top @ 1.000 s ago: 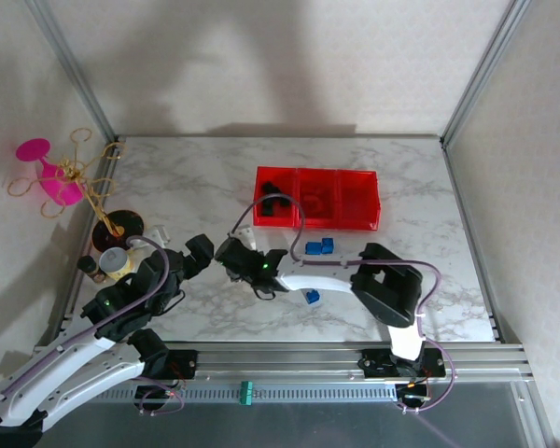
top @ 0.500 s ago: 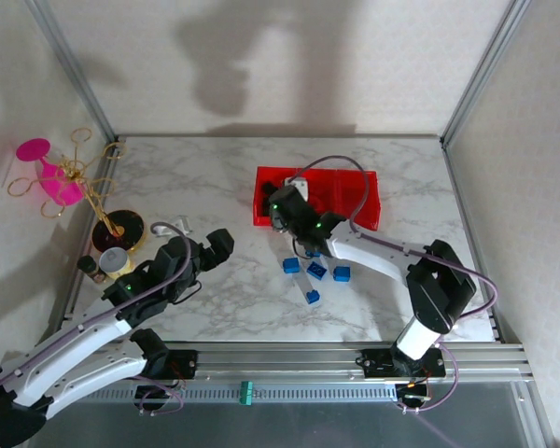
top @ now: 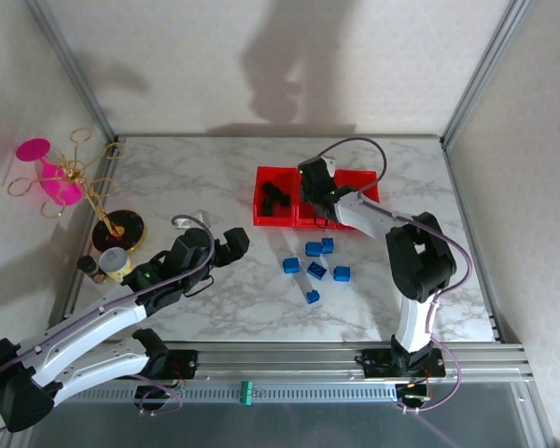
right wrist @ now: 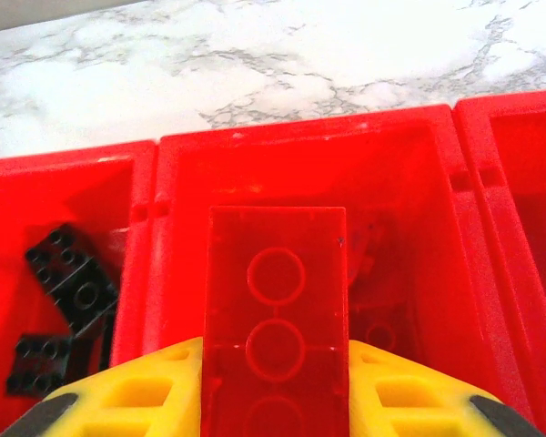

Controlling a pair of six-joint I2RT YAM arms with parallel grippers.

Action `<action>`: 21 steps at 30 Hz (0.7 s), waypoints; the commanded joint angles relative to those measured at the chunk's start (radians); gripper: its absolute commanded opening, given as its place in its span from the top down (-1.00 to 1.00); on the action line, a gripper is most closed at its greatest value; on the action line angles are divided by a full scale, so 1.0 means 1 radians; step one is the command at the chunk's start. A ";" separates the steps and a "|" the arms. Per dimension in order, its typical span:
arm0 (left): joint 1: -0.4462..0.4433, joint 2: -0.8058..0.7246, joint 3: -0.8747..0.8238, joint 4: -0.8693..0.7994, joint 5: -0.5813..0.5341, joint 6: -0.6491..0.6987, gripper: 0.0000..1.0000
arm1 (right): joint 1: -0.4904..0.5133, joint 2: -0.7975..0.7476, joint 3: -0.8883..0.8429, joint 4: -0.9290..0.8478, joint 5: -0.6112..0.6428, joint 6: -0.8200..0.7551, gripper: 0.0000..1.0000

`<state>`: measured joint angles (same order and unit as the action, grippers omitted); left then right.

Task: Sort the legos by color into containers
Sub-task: Place the lego in the container.

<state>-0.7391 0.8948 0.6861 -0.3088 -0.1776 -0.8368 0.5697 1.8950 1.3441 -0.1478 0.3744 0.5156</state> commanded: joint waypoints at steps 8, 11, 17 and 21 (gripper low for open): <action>-0.008 -0.040 0.018 -0.012 -0.012 0.022 -0.99 | -0.052 0.086 0.157 -0.029 -0.009 -0.026 -0.04; -0.008 -0.047 0.014 -0.015 -0.022 0.018 -0.99 | -0.053 0.042 0.128 -0.013 -0.035 -0.037 -0.15; -0.010 -0.033 0.006 0.019 0.012 0.020 -0.99 | -0.037 -0.095 0.000 -0.005 -0.080 -0.032 -0.21; -0.027 -0.027 0.000 0.041 0.018 0.025 -0.99 | -0.013 -0.212 -0.129 0.002 -0.084 -0.017 -0.26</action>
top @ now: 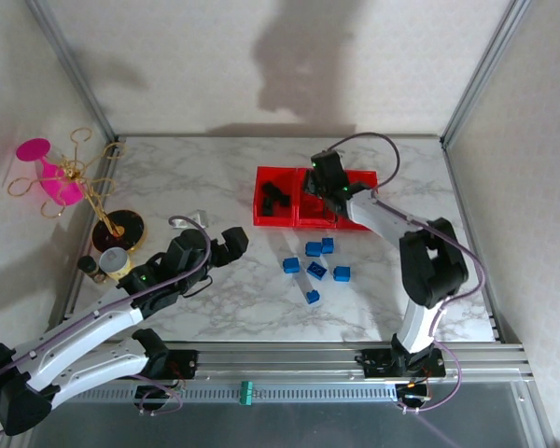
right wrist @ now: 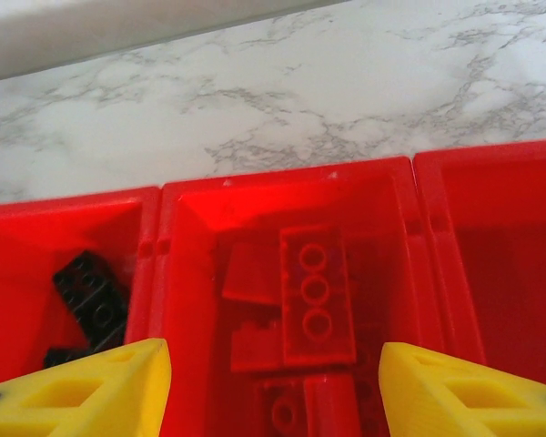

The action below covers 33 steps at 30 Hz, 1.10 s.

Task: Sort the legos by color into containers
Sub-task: Place the lego in the container, then pick up the lego from the center of the table.

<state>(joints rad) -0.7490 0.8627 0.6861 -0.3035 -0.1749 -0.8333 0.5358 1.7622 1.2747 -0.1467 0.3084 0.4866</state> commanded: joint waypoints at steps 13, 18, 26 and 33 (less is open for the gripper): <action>-0.113 0.081 0.008 0.109 0.029 0.003 -0.99 | 0.118 -0.385 -0.393 -0.172 0.065 0.137 -0.41; -0.156 0.118 0.006 0.141 0.028 -0.019 -0.99 | 0.136 -0.451 -0.503 -0.225 0.053 0.203 -0.46; -0.206 0.184 0.027 0.154 0.021 -0.017 -0.99 | 0.148 -0.539 -0.642 -0.251 0.060 0.243 -0.59; -0.218 0.214 0.041 0.168 0.020 -0.018 -0.99 | 0.148 -0.526 -0.695 -0.190 0.004 0.226 -0.57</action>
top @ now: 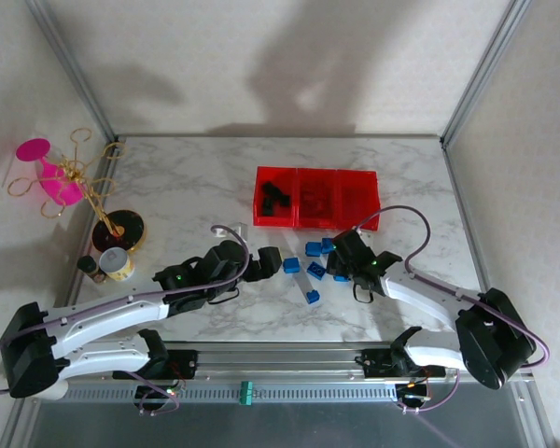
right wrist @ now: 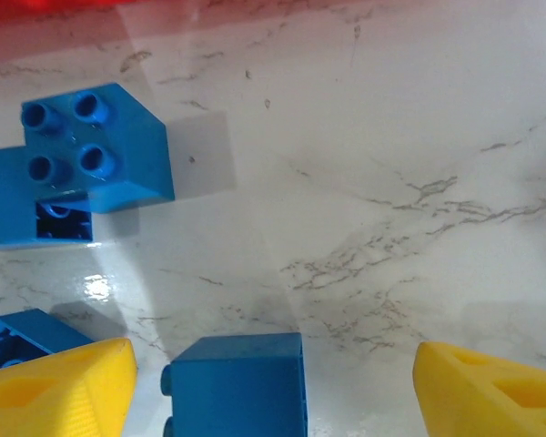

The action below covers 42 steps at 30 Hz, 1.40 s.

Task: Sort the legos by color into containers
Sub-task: Pick up the lego from the center of the table.

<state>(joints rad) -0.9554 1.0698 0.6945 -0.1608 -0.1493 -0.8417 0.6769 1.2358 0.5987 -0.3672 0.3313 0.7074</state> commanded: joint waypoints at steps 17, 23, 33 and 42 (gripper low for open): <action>-0.013 0.025 0.053 -0.005 -0.028 -0.004 -0.99 | 0.007 0.129 -0.024 0.134 -0.053 -0.025 -0.20; -0.013 0.032 0.051 0.001 -0.029 -0.002 -0.99 | 0.007 0.124 -0.024 0.132 -0.040 -0.029 0.04; -0.013 0.037 0.072 -0.001 -0.031 0.014 -0.99 | -0.015 0.064 0.029 0.107 -0.023 -0.037 0.25; -0.009 0.033 0.124 -0.031 -0.080 0.063 -0.99 | -0.110 0.021 0.166 0.104 0.088 -0.086 0.24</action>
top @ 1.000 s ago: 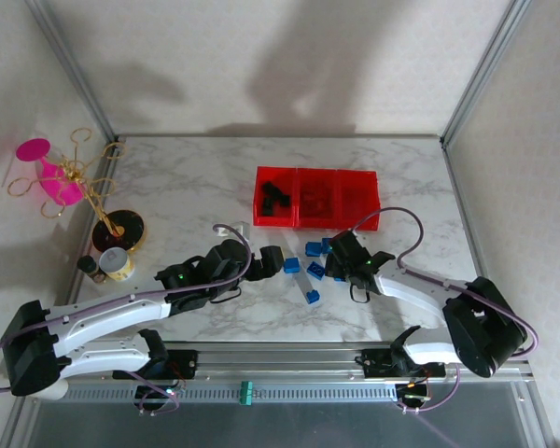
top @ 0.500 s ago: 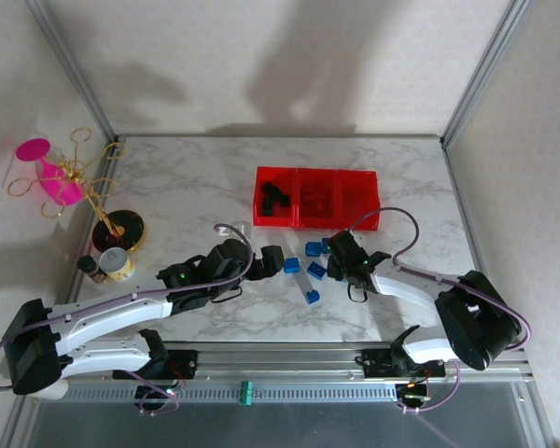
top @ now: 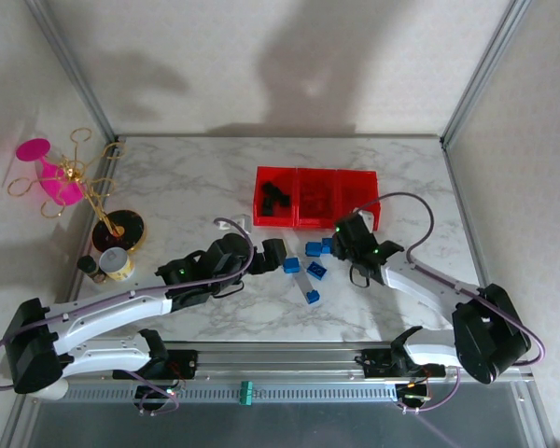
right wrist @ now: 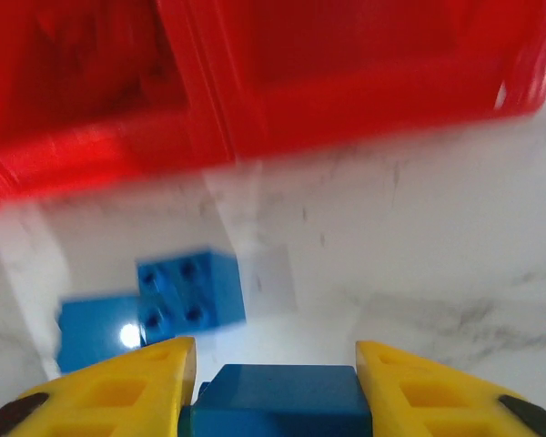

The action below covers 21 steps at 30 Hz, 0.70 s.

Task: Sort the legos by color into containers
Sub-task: Pick up the lego from the center of the table, then place the lego in the container.

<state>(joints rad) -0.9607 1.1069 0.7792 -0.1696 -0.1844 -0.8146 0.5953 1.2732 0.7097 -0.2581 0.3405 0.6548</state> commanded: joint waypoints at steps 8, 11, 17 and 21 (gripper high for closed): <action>0.030 0.018 0.089 -0.002 -0.038 0.070 -0.99 | -0.144 0.098 0.185 0.091 0.141 -0.080 0.24; 0.049 0.032 0.102 0.002 -0.035 0.074 -0.99 | -0.174 0.190 0.246 0.121 0.156 -0.082 0.25; 0.095 0.067 0.118 0.022 0.014 0.073 -0.99 | -0.194 0.386 0.369 0.191 0.208 -0.108 0.26; 0.109 0.076 0.123 0.019 0.014 0.077 -0.99 | -0.215 0.492 0.452 0.210 0.212 -0.124 0.25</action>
<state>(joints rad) -0.8635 1.1774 0.8635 -0.1577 -0.1856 -0.7578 0.4000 1.7184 1.0988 -0.0914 0.5091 0.5556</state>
